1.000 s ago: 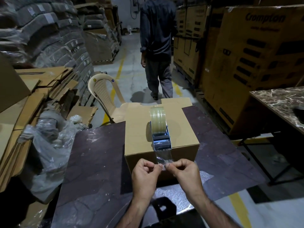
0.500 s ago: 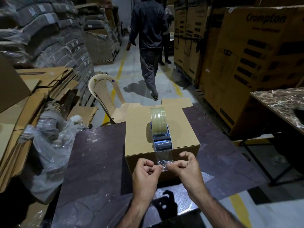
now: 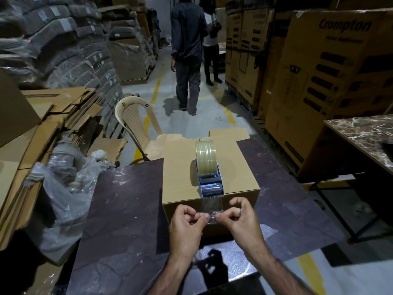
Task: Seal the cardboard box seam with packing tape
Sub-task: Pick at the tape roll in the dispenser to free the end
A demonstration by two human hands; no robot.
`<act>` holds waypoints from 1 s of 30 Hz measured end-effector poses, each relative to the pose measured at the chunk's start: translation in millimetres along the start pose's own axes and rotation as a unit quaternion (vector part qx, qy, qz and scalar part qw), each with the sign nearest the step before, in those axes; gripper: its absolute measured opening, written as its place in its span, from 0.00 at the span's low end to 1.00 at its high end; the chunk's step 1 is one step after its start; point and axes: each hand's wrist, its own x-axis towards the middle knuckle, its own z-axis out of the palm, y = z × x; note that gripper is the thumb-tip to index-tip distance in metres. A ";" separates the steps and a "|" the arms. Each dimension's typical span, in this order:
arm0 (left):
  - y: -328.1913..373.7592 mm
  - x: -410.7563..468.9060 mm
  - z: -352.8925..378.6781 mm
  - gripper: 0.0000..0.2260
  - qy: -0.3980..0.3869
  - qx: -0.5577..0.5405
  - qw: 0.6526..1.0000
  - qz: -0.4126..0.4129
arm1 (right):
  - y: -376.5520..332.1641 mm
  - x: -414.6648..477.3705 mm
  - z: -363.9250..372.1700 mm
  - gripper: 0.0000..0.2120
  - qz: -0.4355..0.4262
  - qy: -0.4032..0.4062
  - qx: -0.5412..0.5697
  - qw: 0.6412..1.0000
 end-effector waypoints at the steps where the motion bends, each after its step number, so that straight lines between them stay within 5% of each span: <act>1: 0.4 0.0 0.3 0.14 0.000 0.005 1.000 0.002 | 0.0 0.0 -0.9 0.19 0.002 0.000 0.008 1.000; 6: 2.0 -2.9 0.9 0.13 0.008 0.022 1.000 0.017 | 2.7 -0.6 -5.8 0.14 0.012 -0.005 0.019 1.000; 12: 1.3 -2.6 2.6 0.14 0.012 0.025 0.999 0.026 | 0.7 3.4 0.0 0.20 -0.006 0.014 0.007 1.000; 18: 2.5 -5.1 2.1 0.14 0.024 0.043 0.998 0.035 | 2.8 0.5 -0.9 0.12 -0.024 0.025 0.019 0.999; 23: 2.1 -5.7 1.8 0.13 0.028 0.048 0.998 0.037 | 0.3 -1.0 0.6 0.19 -0.021 0.020 -0.012 1.000; 30: 8.7 -8.5 1.6 0.14 0.024 0.056 0.997 0.053 | 1.1 2.8 -1.6 0.17 -0.044 0.019 -0.043 0.998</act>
